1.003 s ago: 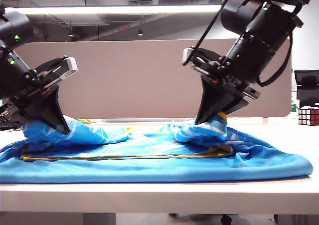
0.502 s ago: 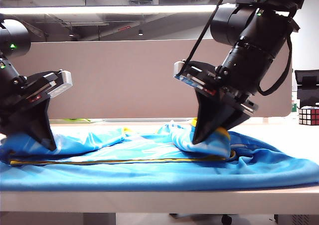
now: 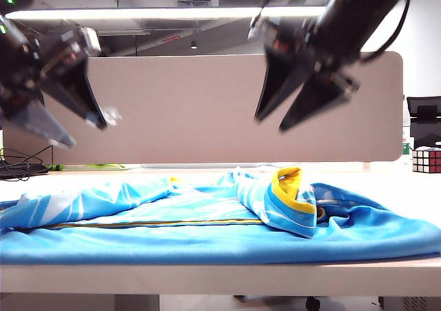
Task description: Fold the bottom side of the soccer jersey horizontally towards the center, about one-third of the way, then fold the sleeve back towards the center, creating a straight line along the edge of the the soccer jersey, and finally fold the bottom of the soccer jersey up towards the top, creating a neat rectangle.
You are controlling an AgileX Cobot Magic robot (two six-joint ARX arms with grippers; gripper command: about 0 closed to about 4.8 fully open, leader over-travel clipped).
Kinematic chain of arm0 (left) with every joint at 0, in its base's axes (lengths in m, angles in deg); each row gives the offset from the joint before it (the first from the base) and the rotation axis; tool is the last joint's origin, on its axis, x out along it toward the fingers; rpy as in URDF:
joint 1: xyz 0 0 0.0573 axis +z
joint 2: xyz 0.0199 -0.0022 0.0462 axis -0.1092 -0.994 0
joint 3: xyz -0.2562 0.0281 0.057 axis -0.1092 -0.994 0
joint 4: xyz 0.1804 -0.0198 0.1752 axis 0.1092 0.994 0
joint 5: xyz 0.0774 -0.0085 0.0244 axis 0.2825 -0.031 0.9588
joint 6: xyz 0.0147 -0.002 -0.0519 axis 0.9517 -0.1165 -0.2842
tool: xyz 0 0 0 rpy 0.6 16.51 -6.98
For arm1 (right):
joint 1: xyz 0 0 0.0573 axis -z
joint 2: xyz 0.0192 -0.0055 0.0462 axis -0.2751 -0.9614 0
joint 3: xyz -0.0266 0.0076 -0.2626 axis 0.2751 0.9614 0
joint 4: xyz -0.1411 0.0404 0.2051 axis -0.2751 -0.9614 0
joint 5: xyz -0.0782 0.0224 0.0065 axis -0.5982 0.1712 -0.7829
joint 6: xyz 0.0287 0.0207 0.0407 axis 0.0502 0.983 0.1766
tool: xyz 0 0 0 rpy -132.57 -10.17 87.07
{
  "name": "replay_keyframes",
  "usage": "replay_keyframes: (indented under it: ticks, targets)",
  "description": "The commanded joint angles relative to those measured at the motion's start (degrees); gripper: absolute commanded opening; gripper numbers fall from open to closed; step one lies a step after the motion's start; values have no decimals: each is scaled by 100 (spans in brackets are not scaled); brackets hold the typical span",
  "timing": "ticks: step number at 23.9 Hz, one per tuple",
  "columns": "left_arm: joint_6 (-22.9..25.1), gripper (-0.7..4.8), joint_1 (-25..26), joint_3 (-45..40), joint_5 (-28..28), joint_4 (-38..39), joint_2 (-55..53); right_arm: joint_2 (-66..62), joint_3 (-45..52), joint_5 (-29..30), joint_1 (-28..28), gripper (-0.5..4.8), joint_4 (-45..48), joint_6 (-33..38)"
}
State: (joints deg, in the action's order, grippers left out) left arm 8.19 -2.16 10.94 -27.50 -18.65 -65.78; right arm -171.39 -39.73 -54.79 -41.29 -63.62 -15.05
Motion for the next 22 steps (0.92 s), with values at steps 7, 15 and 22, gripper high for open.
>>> replay_keyframes:
  ticks: [7,15,22]
  targets:
    - [39,376,376,4,1703,1823,839,1193,308,-240,1263,248,-1550,216]
    - [-289,376,1561,-590,612,1989,835,1519,1528,1303,2664,280,-1331,372]
    - [-417,376,1784,-1329,476,1484,833,1508,2785,1462,2802,280,-299,658]
